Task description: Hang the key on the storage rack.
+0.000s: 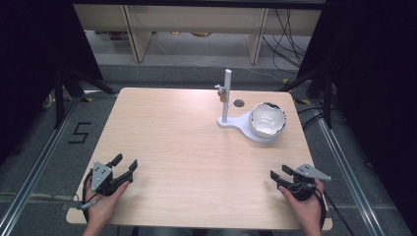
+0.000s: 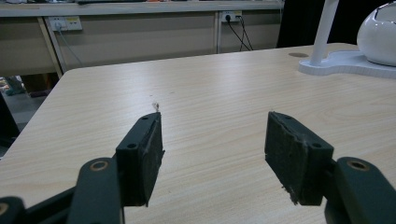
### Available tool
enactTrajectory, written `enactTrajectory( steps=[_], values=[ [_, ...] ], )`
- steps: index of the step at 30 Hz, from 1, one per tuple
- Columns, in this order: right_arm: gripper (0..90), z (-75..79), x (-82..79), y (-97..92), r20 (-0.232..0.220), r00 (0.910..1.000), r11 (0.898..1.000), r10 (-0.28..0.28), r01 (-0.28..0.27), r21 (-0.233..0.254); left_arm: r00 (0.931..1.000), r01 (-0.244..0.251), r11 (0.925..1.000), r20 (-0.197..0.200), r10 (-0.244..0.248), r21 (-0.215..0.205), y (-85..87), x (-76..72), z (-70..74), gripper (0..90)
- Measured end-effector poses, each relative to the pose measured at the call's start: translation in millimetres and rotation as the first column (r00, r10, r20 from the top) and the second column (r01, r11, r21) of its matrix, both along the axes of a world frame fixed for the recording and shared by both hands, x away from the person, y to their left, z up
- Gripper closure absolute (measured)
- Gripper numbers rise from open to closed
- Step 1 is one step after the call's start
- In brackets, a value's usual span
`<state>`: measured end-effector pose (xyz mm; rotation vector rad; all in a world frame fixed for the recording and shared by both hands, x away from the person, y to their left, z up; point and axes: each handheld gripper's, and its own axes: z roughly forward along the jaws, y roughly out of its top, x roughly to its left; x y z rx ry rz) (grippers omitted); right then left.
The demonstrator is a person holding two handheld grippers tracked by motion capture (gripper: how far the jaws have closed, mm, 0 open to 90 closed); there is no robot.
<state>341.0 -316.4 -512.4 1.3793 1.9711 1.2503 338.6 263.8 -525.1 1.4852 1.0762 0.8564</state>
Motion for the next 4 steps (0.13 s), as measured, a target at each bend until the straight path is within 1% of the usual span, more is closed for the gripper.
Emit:
enactTrajectory(
  steps=[1, 2, 3, 4],
  values=[
    [42.8, -1.2, 2.2, -2.2, 0.031, 0.9994, 1.0, 0.014, -0.013, -0.027, 0.9999, 0.0, 1.0, 0.012, 0.0, -0.01, 0.2, 1.5, -0.8, 35.6],
    [42.8, -1.2, 2.2, -2.2, 0.031, 0.9994, 1.0, 0.014, -0.013, -0.027, 1.0, -0.002, 0.9999, 0.009, 0.003, -0.012, 0.3, 1.5, -0.7, 35.6],
    [42.7, -0.5, 1.1, -1.7, 0.02, 0.9998, 1.0, 0.008, -0.008, -0.013, 1.0, -0.002, 0.9999, 0.008, 0.002, -0.012, 0.5, 1.6, -0.7, 35.3],
    [42.6, -0.2, 0.3, -1.0, 0.014, 0.9999, 1.0, 0.003, -0.003, -0.006, 1.0, -0.008, 1.0, -0.005, 0.008, -0.005, 0.7, 0.6, 0.1, 35.1]
  ],
)
